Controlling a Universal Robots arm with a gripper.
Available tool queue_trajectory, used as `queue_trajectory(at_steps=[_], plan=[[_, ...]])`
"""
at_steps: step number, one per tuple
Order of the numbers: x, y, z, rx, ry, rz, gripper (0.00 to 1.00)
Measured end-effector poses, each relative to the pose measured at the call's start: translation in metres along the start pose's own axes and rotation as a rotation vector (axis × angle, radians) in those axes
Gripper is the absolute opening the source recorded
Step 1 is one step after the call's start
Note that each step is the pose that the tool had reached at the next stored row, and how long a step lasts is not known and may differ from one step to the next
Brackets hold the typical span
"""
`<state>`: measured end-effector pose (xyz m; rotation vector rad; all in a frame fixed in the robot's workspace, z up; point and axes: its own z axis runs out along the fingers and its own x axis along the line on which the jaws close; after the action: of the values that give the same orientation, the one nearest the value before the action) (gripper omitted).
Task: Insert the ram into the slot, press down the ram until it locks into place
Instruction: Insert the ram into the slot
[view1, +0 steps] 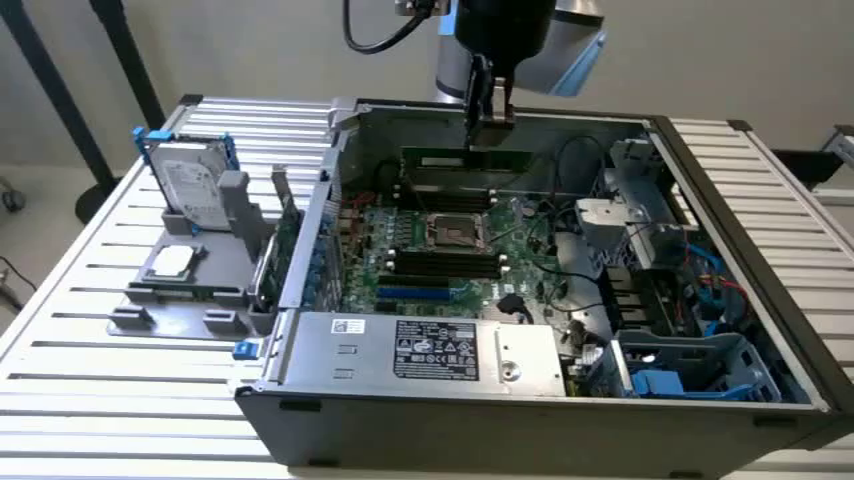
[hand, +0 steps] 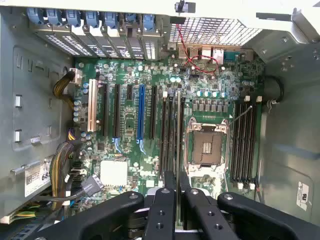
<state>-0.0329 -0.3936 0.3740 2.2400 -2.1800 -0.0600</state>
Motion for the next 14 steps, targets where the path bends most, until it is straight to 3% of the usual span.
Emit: queue_trajectory(at_steps=[10, 14], plan=[[-0.0003, 0.0000, 0.0000, -0.0001, 0.0001, -0.001, 0.14], [-0.0010, -0.0001, 0.0067, 0.0001, 0.0001, 0.006, 0.14]])
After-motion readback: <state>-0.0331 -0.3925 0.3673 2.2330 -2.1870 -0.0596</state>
